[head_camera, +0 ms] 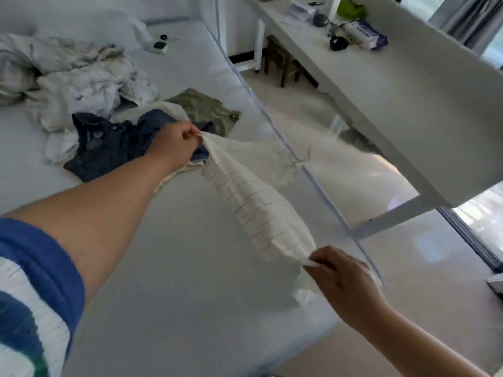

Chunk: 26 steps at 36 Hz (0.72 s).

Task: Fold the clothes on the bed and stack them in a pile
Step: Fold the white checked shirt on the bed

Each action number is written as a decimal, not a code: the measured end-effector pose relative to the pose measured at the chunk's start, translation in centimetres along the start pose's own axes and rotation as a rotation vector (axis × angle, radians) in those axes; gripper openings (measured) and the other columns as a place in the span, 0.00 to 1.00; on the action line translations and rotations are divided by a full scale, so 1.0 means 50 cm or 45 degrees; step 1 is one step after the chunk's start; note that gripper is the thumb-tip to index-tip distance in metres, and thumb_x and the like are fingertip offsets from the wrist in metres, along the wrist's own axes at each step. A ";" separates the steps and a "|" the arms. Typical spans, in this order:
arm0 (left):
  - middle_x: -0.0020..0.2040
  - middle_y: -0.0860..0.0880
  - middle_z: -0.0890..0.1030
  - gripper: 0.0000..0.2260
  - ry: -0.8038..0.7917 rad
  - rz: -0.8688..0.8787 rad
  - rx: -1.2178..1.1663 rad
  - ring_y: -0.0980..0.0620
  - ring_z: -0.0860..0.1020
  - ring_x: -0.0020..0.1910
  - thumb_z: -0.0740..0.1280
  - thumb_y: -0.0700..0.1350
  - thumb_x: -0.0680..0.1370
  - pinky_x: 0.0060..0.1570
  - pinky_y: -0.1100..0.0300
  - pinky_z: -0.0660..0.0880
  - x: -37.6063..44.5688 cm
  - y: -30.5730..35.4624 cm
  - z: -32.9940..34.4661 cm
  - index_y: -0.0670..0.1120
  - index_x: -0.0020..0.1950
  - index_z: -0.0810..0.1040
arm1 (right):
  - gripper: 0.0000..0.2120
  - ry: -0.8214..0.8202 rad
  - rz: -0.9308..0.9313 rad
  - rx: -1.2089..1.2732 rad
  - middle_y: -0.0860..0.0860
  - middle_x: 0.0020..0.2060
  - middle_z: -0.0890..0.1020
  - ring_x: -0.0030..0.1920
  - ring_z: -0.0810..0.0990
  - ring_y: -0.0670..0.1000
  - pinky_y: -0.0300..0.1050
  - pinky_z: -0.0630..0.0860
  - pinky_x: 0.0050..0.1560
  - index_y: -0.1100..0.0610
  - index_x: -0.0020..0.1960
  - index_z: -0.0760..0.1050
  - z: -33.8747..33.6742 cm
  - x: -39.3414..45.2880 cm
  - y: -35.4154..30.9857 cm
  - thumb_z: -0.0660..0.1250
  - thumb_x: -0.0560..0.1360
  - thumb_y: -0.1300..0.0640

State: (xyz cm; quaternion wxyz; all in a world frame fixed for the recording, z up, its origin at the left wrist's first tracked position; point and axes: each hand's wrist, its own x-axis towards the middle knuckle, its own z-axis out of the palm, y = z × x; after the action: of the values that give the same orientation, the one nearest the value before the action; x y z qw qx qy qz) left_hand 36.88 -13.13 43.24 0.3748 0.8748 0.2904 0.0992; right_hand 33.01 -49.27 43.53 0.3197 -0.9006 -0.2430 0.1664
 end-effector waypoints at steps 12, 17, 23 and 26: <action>0.58 0.43 0.76 0.09 -0.173 -0.208 0.453 0.42 0.75 0.54 0.62 0.41 0.78 0.50 0.57 0.67 -0.176 -0.681 -0.092 0.42 0.54 0.79 | 0.05 -0.578 -0.039 -0.113 0.38 0.37 0.73 0.37 0.73 0.40 0.31 0.69 0.40 0.47 0.46 0.73 0.644 -0.077 -0.107 0.62 0.77 0.47; 0.59 0.42 0.75 0.08 -0.217 -0.284 0.519 0.41 0.74 0.56 0.62 0.39 0.77 0.55 0.53 0.69 -0.244 -0.903 -0.137 0.42 0.53 0.79 | 0.05 -0.763 -0.022 -0.125 0.40 0.38 0.72 0.38 0.71 0.41 0.31 0.67 0.38 0.48 0.46 0.72 0.897 -0.131 -0.155 0.61 0.78 0.48; 0.62 0.43 0.74 0.10 -0.259 -0.400 0.497 0.42 0.74 0.59 0.60 0.37 0.76 0.58 0.55 0.68 -0.288 -1.081 -0.160 0.44 0.52 0.80 | 0.07 -0.916 -0.033 -0.192 0.41 0.39 0.72 0.37 0.73 0.43 0.31 0.66 0.35 0.48 0.47 0.72 1.100 -0.179 -0.192 0.60 0.78 0.46; 0.62 0.46 0.75 0.13 -0.243 -0.494 0.411 0.45 0.73 0.60 0.63 0.38 0.75 0.59 0.58 0.68 -0.311 -1.131 -0.153 0.48 0.58 0.78 | 0.07 -1.019 -0.038 -0.272 0.42 0.41 0.73 0.38 0.73 0.43 0.34 0.71 0.39 0.48 0.48 0.71 1.167 -0.182 -0.190 0.59 0.78 0.46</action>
State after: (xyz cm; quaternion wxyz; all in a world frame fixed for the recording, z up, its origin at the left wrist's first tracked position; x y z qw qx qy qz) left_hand -3.26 13.49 8.94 0.2681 0.8567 0.4280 -0.1049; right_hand -4.21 -18.90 7.90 0.1072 -0.7893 -0.3770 0.4726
